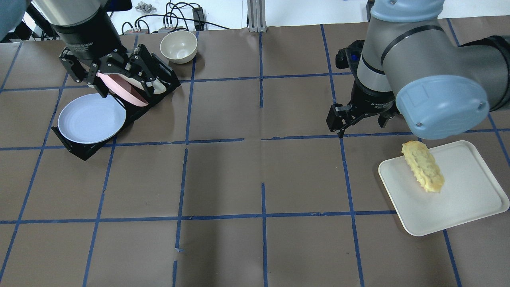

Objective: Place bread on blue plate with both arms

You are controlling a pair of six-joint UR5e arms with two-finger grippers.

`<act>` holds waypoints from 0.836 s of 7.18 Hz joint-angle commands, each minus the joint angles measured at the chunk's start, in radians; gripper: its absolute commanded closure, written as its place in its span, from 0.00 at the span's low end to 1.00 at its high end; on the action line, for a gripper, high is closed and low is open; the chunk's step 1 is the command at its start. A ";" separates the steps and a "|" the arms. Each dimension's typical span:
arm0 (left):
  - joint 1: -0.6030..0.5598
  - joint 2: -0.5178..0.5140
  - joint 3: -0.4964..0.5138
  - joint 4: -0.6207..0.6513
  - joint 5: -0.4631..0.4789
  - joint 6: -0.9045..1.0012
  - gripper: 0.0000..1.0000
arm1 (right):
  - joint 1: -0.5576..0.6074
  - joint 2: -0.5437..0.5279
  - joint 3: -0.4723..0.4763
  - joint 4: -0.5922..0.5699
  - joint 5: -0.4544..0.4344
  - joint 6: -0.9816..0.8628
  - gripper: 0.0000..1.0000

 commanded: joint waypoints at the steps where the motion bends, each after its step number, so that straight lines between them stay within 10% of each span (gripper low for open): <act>1: 0.002 -0.002 -0.001 0.000 0.004 0.000 0.00 | 0.000 0.000 0.001 0.001 0.000 0.000 0.00; 6: 0.296 -0.102 0.004 0.045 -0.007 0.287 0.00 | 0.000 0.000 0.001 0.000 -0.002 -0.003 0.00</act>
